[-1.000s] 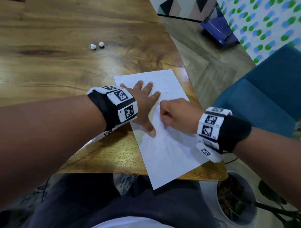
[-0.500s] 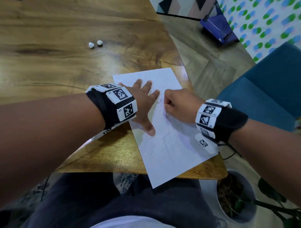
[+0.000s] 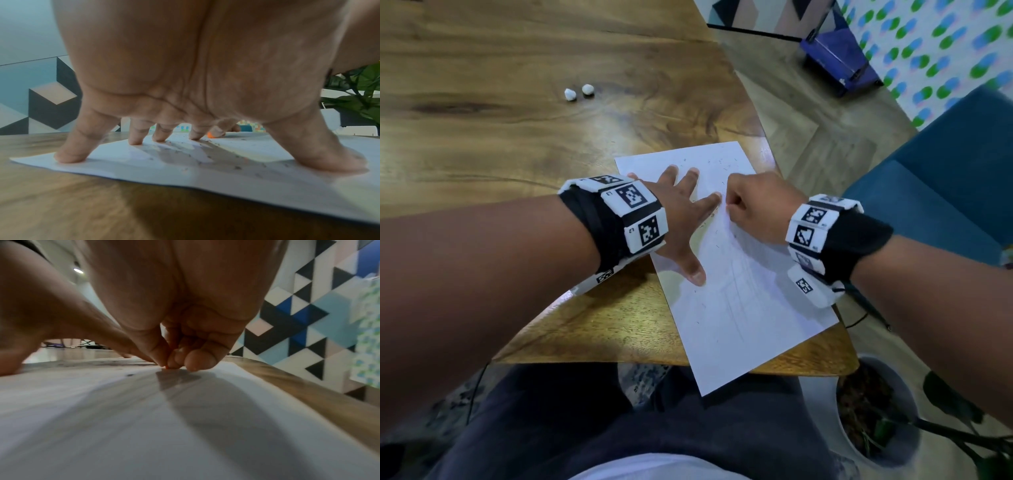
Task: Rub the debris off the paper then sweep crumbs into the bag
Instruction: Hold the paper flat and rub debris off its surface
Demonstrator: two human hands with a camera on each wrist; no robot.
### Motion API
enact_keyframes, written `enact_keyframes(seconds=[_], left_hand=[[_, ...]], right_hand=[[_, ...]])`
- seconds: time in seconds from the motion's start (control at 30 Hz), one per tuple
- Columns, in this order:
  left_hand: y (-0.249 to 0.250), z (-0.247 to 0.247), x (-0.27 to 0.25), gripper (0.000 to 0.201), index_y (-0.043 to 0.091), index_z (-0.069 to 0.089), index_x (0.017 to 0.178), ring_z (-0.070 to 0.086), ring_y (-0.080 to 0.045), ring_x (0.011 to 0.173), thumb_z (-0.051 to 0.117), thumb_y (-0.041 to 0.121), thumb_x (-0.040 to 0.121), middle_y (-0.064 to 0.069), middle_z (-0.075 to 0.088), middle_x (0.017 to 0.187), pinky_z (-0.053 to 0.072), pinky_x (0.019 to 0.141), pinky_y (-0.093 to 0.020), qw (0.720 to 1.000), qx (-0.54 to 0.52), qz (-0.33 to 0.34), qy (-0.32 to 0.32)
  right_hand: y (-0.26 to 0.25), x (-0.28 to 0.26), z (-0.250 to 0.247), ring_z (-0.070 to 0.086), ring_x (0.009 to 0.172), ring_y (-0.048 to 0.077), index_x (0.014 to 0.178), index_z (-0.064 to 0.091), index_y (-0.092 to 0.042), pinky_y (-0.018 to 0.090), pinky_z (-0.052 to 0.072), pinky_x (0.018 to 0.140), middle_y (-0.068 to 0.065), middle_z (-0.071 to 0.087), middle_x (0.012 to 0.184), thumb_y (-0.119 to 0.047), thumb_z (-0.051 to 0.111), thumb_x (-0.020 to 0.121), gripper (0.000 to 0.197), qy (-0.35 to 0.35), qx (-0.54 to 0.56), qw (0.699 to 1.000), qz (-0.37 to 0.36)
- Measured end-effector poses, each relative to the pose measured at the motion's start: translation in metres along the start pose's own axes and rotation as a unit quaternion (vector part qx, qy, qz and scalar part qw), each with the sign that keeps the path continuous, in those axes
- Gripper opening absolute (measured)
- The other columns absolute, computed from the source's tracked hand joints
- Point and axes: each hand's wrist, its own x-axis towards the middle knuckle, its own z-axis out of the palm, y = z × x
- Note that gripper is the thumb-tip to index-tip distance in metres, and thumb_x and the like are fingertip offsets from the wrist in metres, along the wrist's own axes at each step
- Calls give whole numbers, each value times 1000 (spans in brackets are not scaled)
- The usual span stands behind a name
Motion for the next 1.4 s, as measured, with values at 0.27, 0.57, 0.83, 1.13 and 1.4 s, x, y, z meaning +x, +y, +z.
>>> enact_keyframes(seconds=[0.27, 0.57, 0.83, 1.13, 1.4], left_hand=[[2, -2, -2, 144, 42, -16, 158, -15, -38, 155, 68, 92, 53, -7, -23, 168, 22, 109, -78, 1000, 4, -2, -3], [1, 1, 1, 145, 43, -14, 158, -13, -38, 155, 68, 93, 50, -6, -21, 169, 22, 107, -79, 1000, -1, 0, 5], [0, 0, 0, 144, 41, -14, 158, -14, -38, 155, 68, 92, 52, -7, -22, 168, 22, 108, -80, 1000, 1, 1, 2], [0, 0, -3, 147, 38, -16, 159, -14, -36, 156, 67, 94, 51, -6, -22, 169, 22, 109, -79, 1000, 1, -2, 6], [1, 0, -2, 146, 35, -19, 159, -17, -36, 155, 69, 90, 55, -6, -25, 168, 18, 110, -79, 1000, -9, -1, -5]], right_hand=[[-13, -42, 4, 60, 84, 17, 92, 59, -20, 36, 51, 75, -5, 66, 89, -27, 55, 93, 9, -114, 28, 985, -127], [-7, -20, 6, 60, 80, 24, 87, 54, -19, 40, 53, 72, 0, 63, 83, -24, 49, 92, 8, -9, 10, 1000, -23], [-13, -31, 7, 61, 81, 21, 88, 57, -20, 39, 54, 73, -2, 66, 84, -26, 54, 89, 6, -55, 42, 996, -62], [15, 32, -3, 59, 88, 25, 93, 57, -16, 38, 52, 80, 4, 67, 91, -20, 50, 93, 8, 43, 39, 995, 77], [1, -14, 9, 62, 80, 17, 85, 57, -26, 31, 47, 75, -9, 65, 77, -30, 54, 89, 6, -37, 46, 998, -24]])
